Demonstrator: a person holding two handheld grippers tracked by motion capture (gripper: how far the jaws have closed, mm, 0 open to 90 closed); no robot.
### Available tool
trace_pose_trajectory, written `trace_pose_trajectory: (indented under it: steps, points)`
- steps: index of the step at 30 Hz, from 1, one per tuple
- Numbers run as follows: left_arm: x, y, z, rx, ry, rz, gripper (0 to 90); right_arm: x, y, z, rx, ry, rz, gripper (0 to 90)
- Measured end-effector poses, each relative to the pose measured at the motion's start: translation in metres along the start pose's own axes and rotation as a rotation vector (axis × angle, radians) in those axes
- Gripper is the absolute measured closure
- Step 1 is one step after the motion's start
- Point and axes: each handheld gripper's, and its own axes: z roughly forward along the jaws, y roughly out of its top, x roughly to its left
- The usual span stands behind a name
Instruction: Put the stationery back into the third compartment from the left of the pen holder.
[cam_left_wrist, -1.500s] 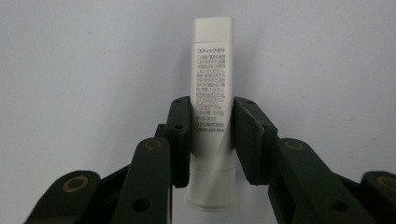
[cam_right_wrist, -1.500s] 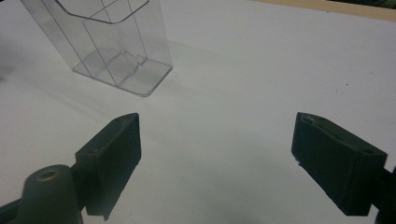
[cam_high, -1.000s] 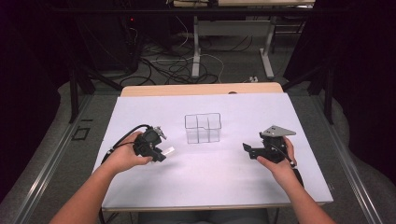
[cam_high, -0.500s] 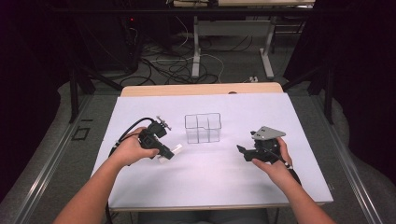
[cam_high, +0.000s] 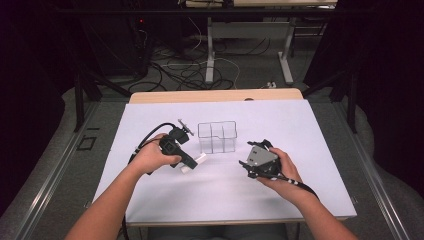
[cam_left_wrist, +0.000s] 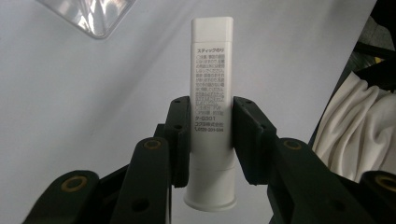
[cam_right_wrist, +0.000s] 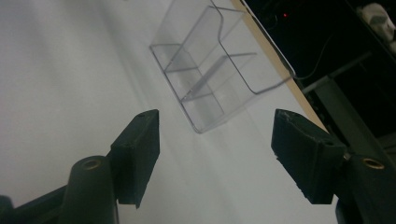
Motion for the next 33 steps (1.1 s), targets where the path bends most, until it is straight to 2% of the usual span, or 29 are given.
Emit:
trace_pose_trajectory:
  steps: [2, 6, 7, 8, 9, 11, 16, 18, 20, 21, 23, 24, 27, 28, 31, 33]
  points:
    - [-0.002, 0.002, 0.001, 0.01, -0.003, 0.006, 69.4, 0.005, 0.007, 0.002, -0.004, 0.011, -0.076, 31.4]
    - [-0.006, 0.008, 0.004, 0.01, -0.004, 0.005, 69.4, 0.011, 0.018, 0.003, -0.015, 0.037, -0.151, 29.3]
    - [-0.007, 0.009, 0.004, 0.018, -0.009, 0.017, 69.5, 0.013, 0.02, 0.003, -0.016, 0.04, -0.165, 28.4]
    - [-0.009, 0.01, 0.005, 0.008, -0.007, -0.005, 69.4, 0.014, 0.023, 0.004, -0.013, 0.045, -0.194, 28.4]
    - [-0.01, 0.012, 0.005, 0.016, -0.012, 0.006, 69.4, 0.016, 0.025, 0.003, -0.01, 0.044, -0.211, 28.5]
    - [-0.011, 0.013, 0.006, 0.014, -0.022, 0.009, 69.4, 0.017, 0.029, 0.003, -0.018, 0.038, -0.301, 30.5]
    - [-0.012, 0.016, 0.009, 0.025, -0.029, 0.014, 69.4, 0.025, 0.034, 0.004, -0.049, 0.032, -0.398, 36.0]
    - [-0.013, 0.016, 0.01, 0.029, -0.03, 0.005, 69.4, 0.028, 0.035, 0.004, -0.032, 0.036, -0.417, 36.8]
    - [-0.014, 0.017, 0.011, 0.03, -0.034, 0.004, 69.4, 0.03, 0.036, 0.006, -0.049, 0.022, -0.46, 37.8]
    - [-0.015, 0.018, 0.012, 0.033, -0.037, 0.004, 69.4, 0.032, 0.036, 0.006, -0.035, 0.019, -0.465, 38.6]
    - [-0.016, 0.019, 0.013, 0.033, -0.042, 0.004, 69.4, 0.033, 0.036, 0.008, -0.043, 0.028, -0.521, 39.7]
    - [-0.016, 0.019, 0.014, 0.034, -0.044, 0.005, 69.4, 0.037, 0.035, 0.008, -0.036, 0.027, -0.508, 41.0]
    - [-0.018, 0.02, 0.018, 0.043, -0.046, 0.004, 69.4, 0.044, 0.033, 0.011, -0.032, 0.039, -0.55, 41.7]
    - [-0.018, 0.021, 0.019, 0.041, -0.049, 0.004, 69.4, 0.047, 0.033, 0.012, -0.027, 0.032, -0.554, 42.4]
    - [-0.019, 0.022, 0.023, 0.051, -0.054, 0.004, 69.4, 0.052, 0.034, 0.014, -0.02, 0.011, -0.614, 45.2]
    - [-0.019, 0.022, 0.026, 0.054, -0.062, 0.003, 69.4, 0.055, 0.034, 0.016, -0.016, 0.012, -0.616, 47.2]
